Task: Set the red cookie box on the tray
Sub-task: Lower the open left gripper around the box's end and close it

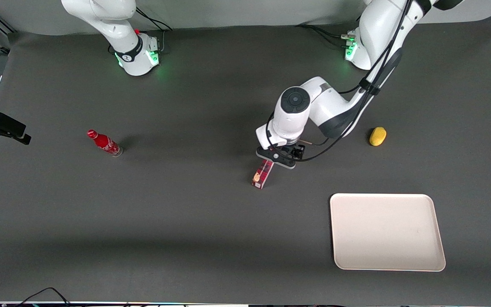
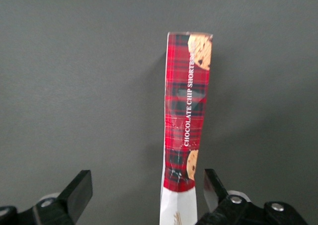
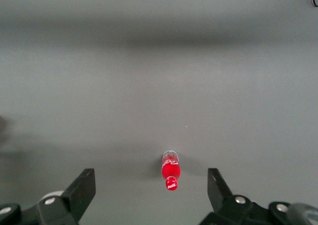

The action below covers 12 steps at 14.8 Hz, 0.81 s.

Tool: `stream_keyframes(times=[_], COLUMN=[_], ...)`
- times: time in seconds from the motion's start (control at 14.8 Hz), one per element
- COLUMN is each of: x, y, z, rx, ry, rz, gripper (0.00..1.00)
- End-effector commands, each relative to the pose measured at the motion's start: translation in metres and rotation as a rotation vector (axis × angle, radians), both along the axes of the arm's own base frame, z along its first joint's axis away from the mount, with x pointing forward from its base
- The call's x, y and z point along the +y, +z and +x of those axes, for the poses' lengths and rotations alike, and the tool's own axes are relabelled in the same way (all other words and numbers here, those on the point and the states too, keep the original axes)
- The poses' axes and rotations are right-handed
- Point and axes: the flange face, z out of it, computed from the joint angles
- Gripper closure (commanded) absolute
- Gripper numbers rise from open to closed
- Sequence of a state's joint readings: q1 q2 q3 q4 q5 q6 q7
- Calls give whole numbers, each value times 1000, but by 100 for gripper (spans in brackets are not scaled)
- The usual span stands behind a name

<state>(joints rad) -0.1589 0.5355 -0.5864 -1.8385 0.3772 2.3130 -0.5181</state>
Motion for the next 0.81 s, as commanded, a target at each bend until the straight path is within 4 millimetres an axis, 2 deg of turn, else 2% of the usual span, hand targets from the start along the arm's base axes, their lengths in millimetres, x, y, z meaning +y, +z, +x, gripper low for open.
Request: stream_keyframes(times=[0.0, 0.34, 0.54, 0.74], x=[-6, -13, -26, -31], y=[-20, -36, -39, -55], z=[0, -4, -14, -19], rx=[-13, 6, 10, -5], ry=[49, 54, 36, 33], rz=[-25, -44, -62, -55], gripper=[0, 0, 0, 0])
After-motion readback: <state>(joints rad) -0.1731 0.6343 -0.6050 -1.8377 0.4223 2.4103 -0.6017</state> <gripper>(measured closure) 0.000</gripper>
